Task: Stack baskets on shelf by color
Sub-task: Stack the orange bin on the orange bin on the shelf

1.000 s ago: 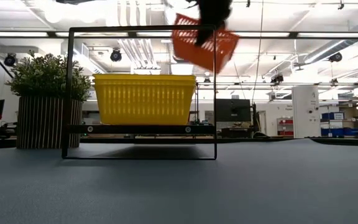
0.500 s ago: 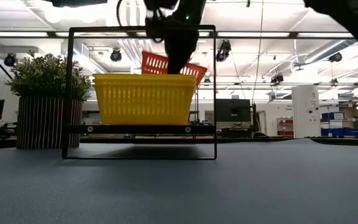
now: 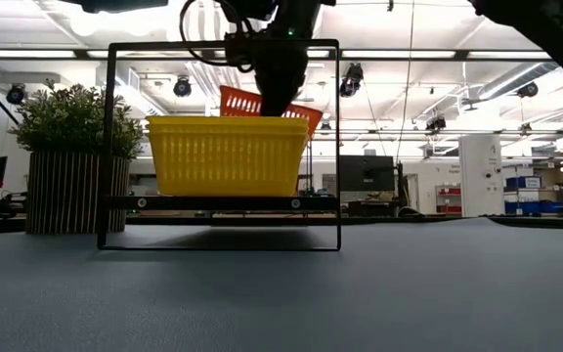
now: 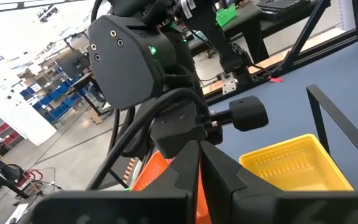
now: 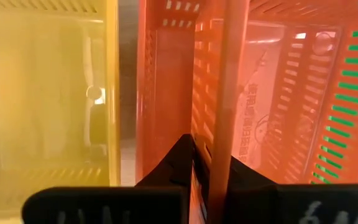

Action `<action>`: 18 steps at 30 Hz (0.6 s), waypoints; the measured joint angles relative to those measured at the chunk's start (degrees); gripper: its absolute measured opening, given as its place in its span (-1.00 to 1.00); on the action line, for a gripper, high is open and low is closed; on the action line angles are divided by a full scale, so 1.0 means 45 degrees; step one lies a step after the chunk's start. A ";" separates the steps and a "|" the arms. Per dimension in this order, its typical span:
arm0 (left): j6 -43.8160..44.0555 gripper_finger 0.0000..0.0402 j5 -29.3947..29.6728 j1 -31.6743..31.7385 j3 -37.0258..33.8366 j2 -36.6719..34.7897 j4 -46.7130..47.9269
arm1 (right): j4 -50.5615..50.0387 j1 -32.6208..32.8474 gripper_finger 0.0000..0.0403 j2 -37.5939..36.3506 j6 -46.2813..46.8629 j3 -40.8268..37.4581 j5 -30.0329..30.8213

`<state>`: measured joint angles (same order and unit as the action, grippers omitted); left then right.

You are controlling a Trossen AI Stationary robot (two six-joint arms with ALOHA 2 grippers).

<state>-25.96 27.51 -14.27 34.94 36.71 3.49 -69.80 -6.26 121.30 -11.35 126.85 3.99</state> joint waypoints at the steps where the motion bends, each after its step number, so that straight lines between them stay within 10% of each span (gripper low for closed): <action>1: 0.0000 -1.00 0.0000 -0.0003 0.0000 -0.0005 0.0014 | 0.0077 0.0000 -0.96 0.0000 0.0029 0.0000 -0.0009; 18: 0.0000 -1.00 0.0000 0.0000 -0.0117 -0.0142 0.0000 | 0.1130 0.0108 -0.96 0.0000 0.0406 -0.0105 -0.1323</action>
<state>-25.96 27.51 -14.27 34.41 36.07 3.49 -64.72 -5.78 121.30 -9.52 126.38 -1.96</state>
